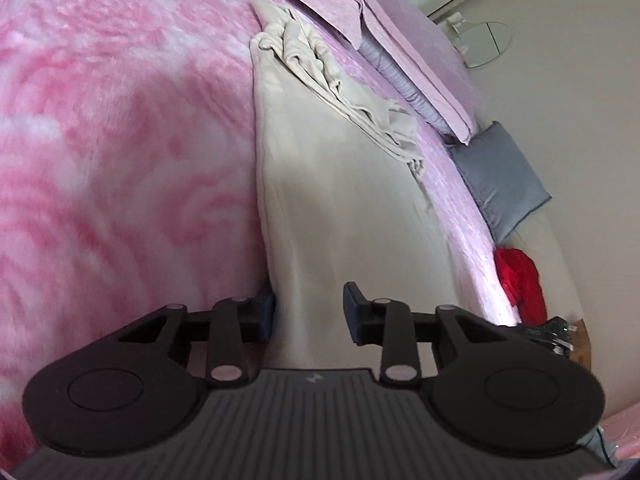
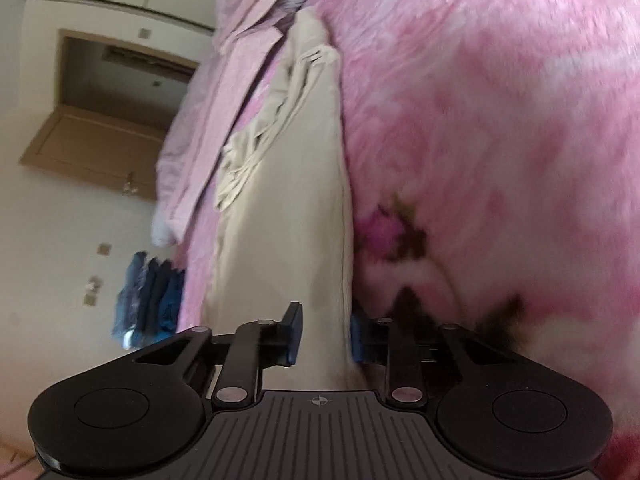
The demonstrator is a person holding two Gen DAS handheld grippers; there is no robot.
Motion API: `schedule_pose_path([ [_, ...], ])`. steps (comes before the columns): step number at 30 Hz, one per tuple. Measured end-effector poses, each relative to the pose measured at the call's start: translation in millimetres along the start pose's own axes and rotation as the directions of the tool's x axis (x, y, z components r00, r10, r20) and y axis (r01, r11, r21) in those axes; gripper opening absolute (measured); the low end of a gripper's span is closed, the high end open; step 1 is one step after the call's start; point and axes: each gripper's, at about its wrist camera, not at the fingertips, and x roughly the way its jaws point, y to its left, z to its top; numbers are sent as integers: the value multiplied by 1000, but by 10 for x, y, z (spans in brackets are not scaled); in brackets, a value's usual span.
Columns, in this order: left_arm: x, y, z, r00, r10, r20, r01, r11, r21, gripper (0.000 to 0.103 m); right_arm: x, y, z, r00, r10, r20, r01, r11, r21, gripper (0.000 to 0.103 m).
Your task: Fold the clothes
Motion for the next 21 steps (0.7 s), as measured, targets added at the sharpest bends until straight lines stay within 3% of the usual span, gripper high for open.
schedule_pose_path([
  [1, 2, 14, -5, 1000, 10, -7, -10, 1000, -7, 2, -11, -21, -16, 1000, -4, 1, 4, 1000, 1, 7],
  [7, -126, -19, -24, 1000, 17, 24, -17, 1000, 6, 2, -99, 64, -70, 999, -41, 34, 41, 999, -20, 2],
  [13, -428, -127, -185, 997, -15, 79, 13, 1000, 28, 2, -350, 188, -246, 996, -11, 83, 13, 1000, -19, 1],
  [21, -1079, -269, -947, 988, -80, 135, 78, 997, 20, 2, -913, 382, -850, 992, 49, 120, -45, 999, -29, 2],
])
